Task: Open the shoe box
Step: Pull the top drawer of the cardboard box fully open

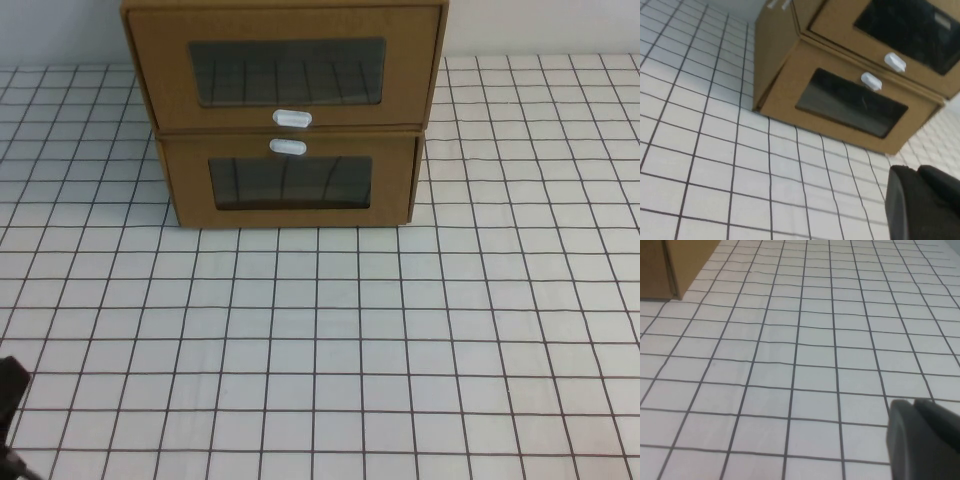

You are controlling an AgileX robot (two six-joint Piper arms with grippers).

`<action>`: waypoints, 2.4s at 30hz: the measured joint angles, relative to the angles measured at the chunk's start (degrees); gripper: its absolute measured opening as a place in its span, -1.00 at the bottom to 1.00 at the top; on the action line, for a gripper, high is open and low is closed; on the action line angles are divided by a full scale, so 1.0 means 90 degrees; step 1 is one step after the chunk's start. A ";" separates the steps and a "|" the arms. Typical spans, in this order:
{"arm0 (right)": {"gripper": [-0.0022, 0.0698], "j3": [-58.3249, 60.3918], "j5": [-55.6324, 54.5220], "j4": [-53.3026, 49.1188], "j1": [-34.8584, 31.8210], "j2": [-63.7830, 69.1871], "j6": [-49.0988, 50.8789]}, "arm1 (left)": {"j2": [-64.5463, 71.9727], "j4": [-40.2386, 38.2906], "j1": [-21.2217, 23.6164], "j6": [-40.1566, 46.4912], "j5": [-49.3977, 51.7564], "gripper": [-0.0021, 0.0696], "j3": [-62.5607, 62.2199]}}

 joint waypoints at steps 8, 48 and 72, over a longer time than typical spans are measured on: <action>-0.98 0.0000 0.0000 0.0000 0.0000 0.0000 0.0000 | 0.3100 0.0177 0.0000 0.1967 0.2022 -0.95 -0.2994; -0.98 0.0000 -0.0032 0.0014 0.0000 0.0000 0.0000 | 1.1703 -0.0563 -0.0891 0.4329 0.3713 -0.95 -1.2781; -0.98 -0.1499 0.0060 0.3927 0.0000 0.0885 0.0000 | 1.1784 -0.0378 -0.0891 0.4329 0.3894 -0.95 -1.2810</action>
